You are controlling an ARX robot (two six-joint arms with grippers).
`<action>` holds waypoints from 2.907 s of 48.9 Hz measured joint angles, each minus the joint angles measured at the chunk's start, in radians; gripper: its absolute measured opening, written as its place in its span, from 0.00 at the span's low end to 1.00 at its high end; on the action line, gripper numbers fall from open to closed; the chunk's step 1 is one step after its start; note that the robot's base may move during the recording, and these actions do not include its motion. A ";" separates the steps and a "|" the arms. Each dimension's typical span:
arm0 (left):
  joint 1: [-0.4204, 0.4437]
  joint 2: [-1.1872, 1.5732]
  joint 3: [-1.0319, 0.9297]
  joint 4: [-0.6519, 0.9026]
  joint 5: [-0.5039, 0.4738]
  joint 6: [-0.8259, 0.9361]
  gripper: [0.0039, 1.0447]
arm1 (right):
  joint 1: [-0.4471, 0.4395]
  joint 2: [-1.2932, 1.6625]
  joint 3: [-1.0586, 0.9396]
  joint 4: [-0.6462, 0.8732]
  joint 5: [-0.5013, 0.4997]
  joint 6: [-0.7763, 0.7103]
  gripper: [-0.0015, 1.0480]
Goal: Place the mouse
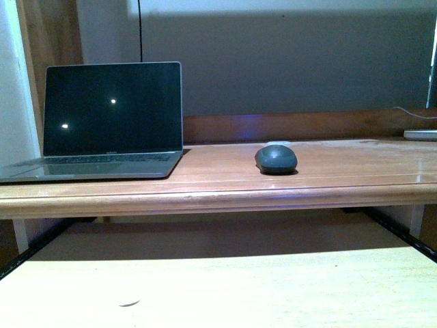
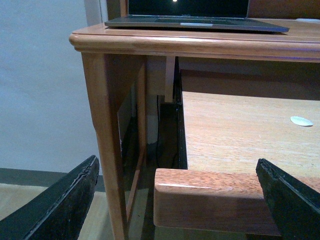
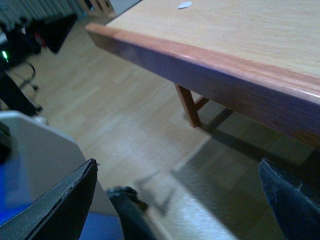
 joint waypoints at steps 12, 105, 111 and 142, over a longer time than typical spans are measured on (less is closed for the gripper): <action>0.000 -0.001 0.000 0.000 -0.002 0.000 0.93 | 0.459 -0.085 -0.158 0.641 0.389 0.409 0.93; 0.000 -0.001 0.000 0.000 -0.001 0.000 0.93 | 0.634 0.739 0.300 1.278 1.462 1.004 0.93; 0.000 -0.001 0.000 0.000 -0.002 0.000 0.93 | 0.602 0.557 0.220 1.220 1.437 1.069 0.93; 0.000 -0.001 0.000 0.000 -0.002 0.000 0.93 | 0.655 -0.297 -0.200 0.968 1.600 0.797 0.46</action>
